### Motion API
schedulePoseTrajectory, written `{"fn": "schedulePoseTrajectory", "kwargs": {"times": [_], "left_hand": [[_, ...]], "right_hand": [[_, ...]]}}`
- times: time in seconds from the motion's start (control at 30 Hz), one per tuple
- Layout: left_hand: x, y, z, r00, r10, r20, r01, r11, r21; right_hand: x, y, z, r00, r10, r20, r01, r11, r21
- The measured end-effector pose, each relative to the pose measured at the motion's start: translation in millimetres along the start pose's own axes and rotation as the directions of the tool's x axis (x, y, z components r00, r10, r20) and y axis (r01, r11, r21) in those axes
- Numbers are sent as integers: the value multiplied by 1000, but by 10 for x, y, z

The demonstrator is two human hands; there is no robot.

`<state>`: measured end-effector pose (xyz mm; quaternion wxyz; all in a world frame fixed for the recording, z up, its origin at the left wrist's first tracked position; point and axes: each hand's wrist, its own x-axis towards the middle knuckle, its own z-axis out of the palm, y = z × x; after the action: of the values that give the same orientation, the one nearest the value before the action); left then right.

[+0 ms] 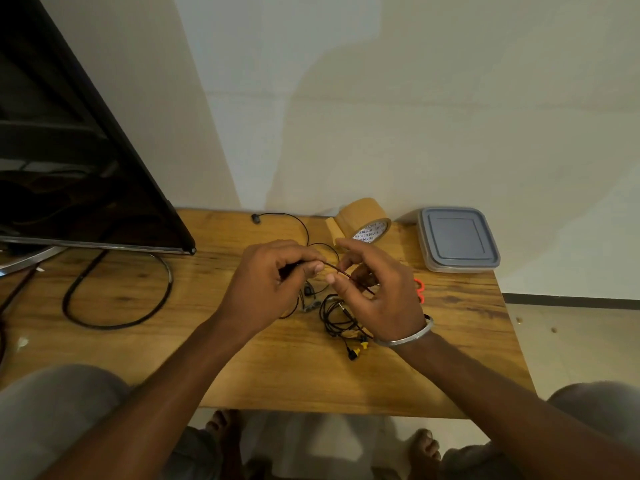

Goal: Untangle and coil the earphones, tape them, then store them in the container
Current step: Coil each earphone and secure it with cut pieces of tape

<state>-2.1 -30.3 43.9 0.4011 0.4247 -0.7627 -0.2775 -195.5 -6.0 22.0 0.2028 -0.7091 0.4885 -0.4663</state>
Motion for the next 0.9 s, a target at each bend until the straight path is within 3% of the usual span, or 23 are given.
{"fn": "schedulePoseTrajectory", "kwargs": {"times": [0.1,0.27,0.4,0.53,0.73,0.8,0.9], "left_hand": [[-1,26,24,999,20,41,-21,1000,16],[28,-34,-55,998,-31,-49,29,999,-21],[11,-16,-36,999,-25,-25,24,999,-30],[-4,18,21,997,34,64,-35,999,15],[30,-64,-66,996,-69,-58,66,997,-39],[29,-62,-58,996,-63,-62,60,997,-37],[-7,6,8,1000,-14,26,14,1000,-21]], "right_hand": [[3,-2,5,998,-68,-11,68,998,-11],[18,-47,-16,986,31,-163,-23,998,53],[10,-35,-11,994,71,-77,-68,997,45],[-26,8,31,995,-100,-6,99,992,-80],[21,2,-30,981,-4,-195,0,1000,-25],[39,12,-42,988,9,-152,-14,999,-31],[11,32,-30,994,-107,-7,104,977,-185]]}}
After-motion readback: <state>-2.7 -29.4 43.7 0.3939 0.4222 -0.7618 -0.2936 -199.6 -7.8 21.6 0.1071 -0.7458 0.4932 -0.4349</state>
